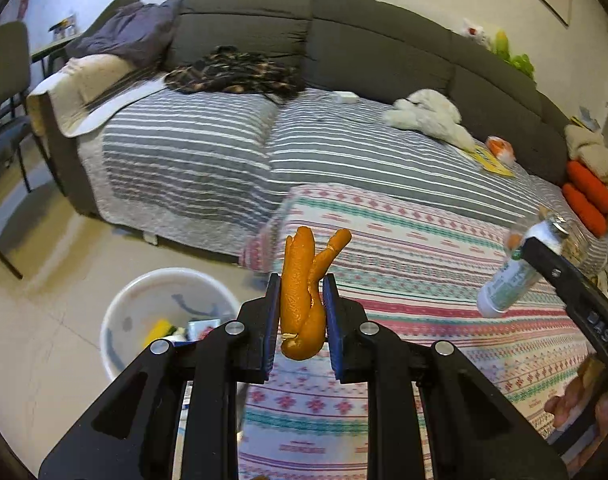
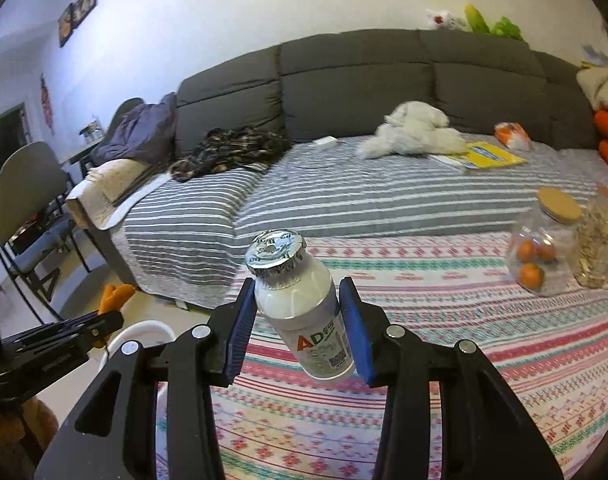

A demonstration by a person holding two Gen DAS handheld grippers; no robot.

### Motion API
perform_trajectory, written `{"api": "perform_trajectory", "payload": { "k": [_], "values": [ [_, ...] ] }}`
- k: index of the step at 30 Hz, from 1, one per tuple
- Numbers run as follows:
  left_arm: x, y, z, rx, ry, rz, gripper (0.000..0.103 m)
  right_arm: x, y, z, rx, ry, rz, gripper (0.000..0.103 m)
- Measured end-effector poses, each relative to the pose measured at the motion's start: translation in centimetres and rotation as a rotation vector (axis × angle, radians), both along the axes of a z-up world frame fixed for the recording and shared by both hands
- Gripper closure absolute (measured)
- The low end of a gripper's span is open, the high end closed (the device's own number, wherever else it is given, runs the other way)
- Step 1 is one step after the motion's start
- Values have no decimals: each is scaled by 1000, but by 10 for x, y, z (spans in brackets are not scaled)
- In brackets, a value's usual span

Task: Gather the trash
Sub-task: 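Carry the orange peel and white bottle in both tools to the bin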

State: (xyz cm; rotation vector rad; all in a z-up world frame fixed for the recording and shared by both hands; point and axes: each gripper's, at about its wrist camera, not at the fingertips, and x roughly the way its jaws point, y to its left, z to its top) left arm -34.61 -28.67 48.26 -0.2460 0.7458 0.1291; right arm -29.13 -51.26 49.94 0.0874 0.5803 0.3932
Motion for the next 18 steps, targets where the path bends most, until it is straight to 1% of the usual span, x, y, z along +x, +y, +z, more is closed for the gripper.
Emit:
{"api": "perform_trajectory", "payload": {
  "k": [5,9,12,13,15,18],
  "values": [
    [-6,31,0,-19,12,68,83,-8,24,4,10,-7,59,61],
    [-12,60,0,-34,31,133,82,-9,45,0,27,18,113,61],
    [-18,85,-4,-59,61,188,81,-11,67,-4,28,29,153,61],
    [-20,93,-6,-66,70,210,79,-11,74,-5,29,32,164,61],
    [-23,107,-7,-89,73,242,64,-13,92,-8,44,43,189,61],
    [-31,126,-4,-132,55,280,58,-11,118,-14,74,66,223,61]
  ]
}}
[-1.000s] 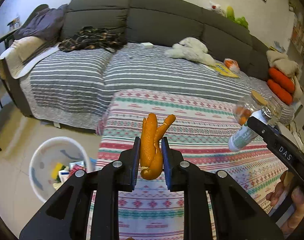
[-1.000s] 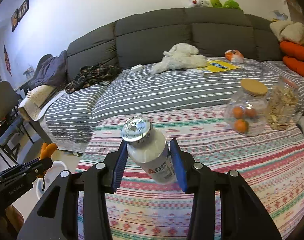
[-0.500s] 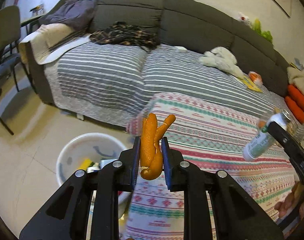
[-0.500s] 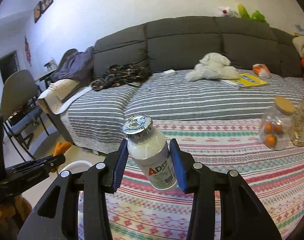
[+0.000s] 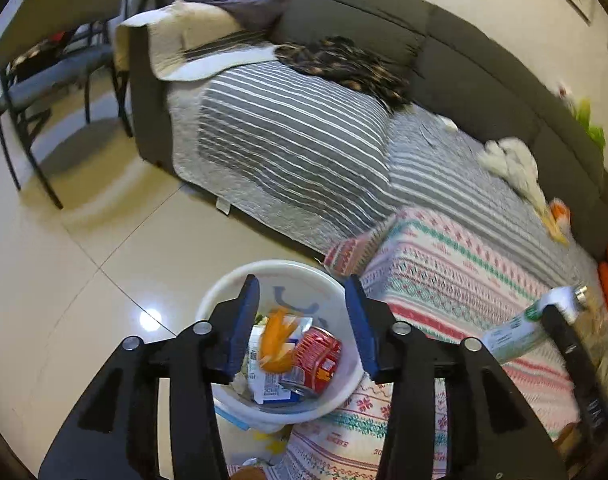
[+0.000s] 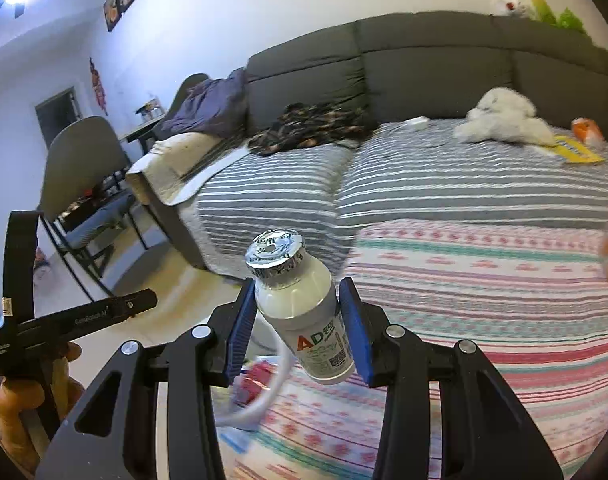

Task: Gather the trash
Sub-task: 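Carry the orange peel and white bottle in both tools to the bin, then open the left tool over the bin while the right tool releases the bottle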

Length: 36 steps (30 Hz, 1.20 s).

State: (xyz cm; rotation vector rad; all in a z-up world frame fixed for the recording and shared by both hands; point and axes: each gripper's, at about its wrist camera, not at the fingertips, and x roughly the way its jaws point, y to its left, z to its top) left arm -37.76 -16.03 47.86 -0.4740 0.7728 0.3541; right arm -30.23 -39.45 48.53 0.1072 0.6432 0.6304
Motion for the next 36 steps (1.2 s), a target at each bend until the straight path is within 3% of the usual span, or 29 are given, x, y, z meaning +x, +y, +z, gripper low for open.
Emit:
{"api": "perform_trajectory", "payload": {
  "k": [7,16,18,22,29,33,36],
  "values": [
    [-30,47,17,-61,-76,145,46,-2,60,-13,27,49,79,61],
    [-55,77,32,-45,-115,259,45,-10,119,-18,15,57,182,59],
    [-58,79,36,-21,-121,282,42,-11,127,-17,-7,46,192,55],
    [-67,75,48,68,-149,340,27,-13,126,-9,-27,10,172,31],
    [-72,51,66,217,-222,381,7,-11,92,11,-48,-48,68,17],
    [-74,22,80,350,-305,374,7,-14,60,26,-95,-148,-63,8],
    [-60,-4,80,398,-287,314,7,-19,29,37,-82,-209,-148,7]
  ]
}}
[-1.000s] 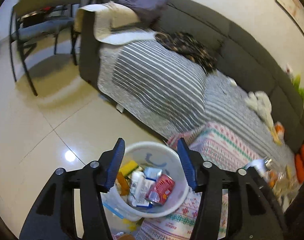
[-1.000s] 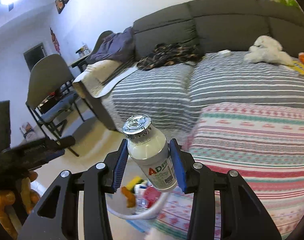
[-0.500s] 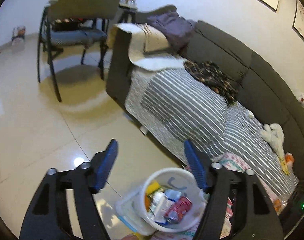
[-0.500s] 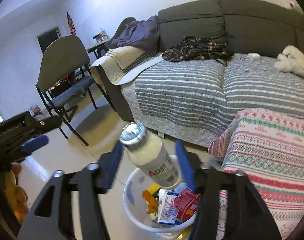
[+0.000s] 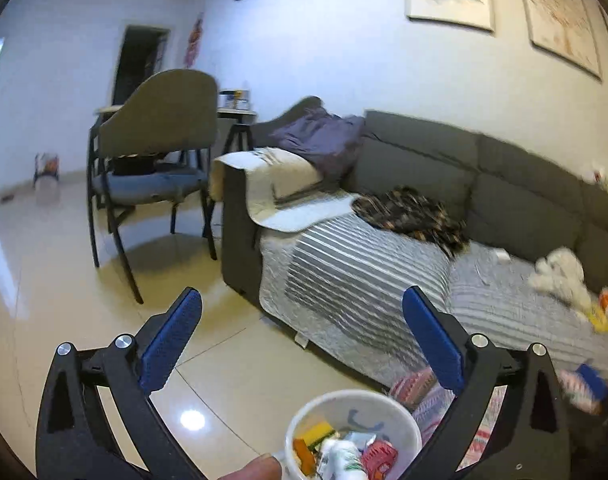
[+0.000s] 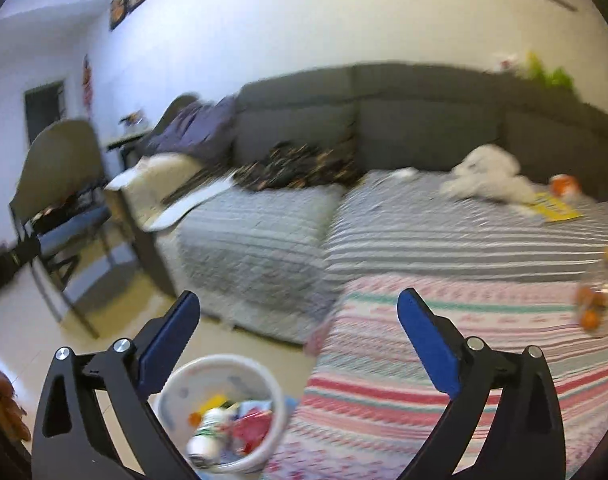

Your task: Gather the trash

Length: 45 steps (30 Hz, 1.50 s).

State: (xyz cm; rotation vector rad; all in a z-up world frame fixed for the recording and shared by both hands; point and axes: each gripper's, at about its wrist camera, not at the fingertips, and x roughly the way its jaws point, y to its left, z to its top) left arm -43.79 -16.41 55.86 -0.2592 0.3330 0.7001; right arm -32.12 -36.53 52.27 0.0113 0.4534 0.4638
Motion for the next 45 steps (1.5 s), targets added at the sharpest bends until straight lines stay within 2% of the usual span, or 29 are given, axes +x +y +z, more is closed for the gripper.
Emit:
{"api": "perform_trajectory", "payload": {
  "k": [6,11,21,25,31,39,45],
  "values": [
    [12,-39,-4,-8,14,-45,7,-10,-55,7,-48,-74,-123,7],
    [30,-86,-19,-24,104,-156,7,-17,-100,4,-79,-74,-196,7],
    [54,-190,-50,73,187,-339,7,-22,-185,-11,-106,-93,-334,7],
    [64,-210,-53,75,180,-373,7,-17,-216,-18,-105,-74,-386,7],
    [82,-233,-60,-10,206,-443,7,-10,-246,-20,-89,-63,-429,7],
    [91,-266,-62,33,198,-481,7,-7,-269,-26,-88,-46,-479,7],
    [93,-267,-61,38,198,-484,7,-7,-273,-32,-105,-38,-486,7]
  ]
}}
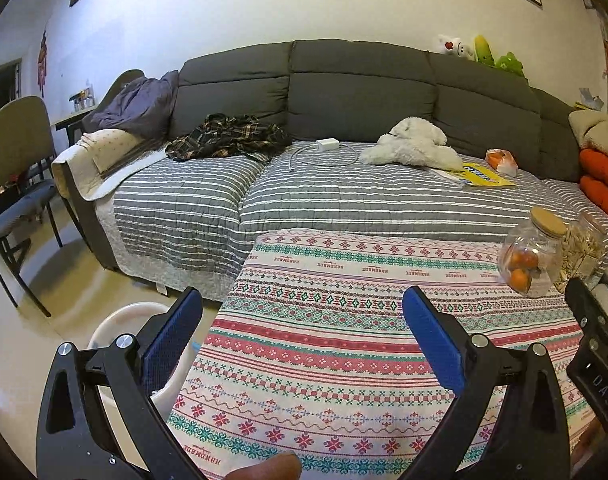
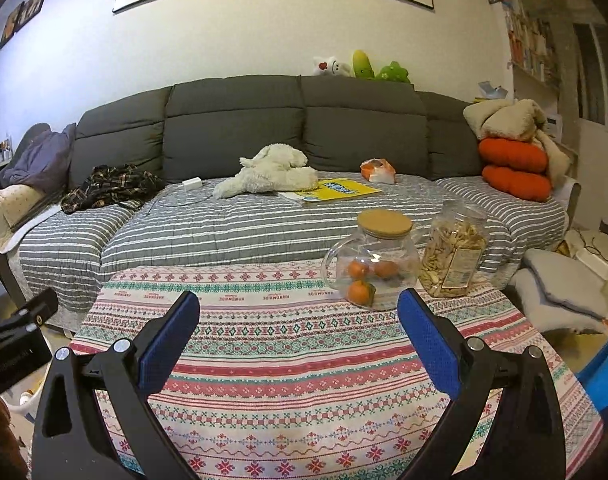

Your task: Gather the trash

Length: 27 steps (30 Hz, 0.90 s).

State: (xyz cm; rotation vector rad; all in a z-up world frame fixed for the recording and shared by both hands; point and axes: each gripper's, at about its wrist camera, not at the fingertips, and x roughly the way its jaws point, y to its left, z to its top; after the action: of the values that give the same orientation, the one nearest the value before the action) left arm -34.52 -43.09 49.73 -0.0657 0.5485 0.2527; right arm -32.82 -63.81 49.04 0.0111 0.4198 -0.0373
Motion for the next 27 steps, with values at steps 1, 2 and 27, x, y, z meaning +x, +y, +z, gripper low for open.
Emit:
{"api": "perform_trajectory", "payload": {
  "k": [1,2,27],
  "values": [
    [0,1,0,-2,1,0,7,0,1,-1,0,1,1,7],
    [0,1,1,-4,1,2,7,0,1,-1,1,1,2,7],
    [-3,7,5,-12,0,2,7,-3,4,3,52,-18,4,7]
  ]
}}
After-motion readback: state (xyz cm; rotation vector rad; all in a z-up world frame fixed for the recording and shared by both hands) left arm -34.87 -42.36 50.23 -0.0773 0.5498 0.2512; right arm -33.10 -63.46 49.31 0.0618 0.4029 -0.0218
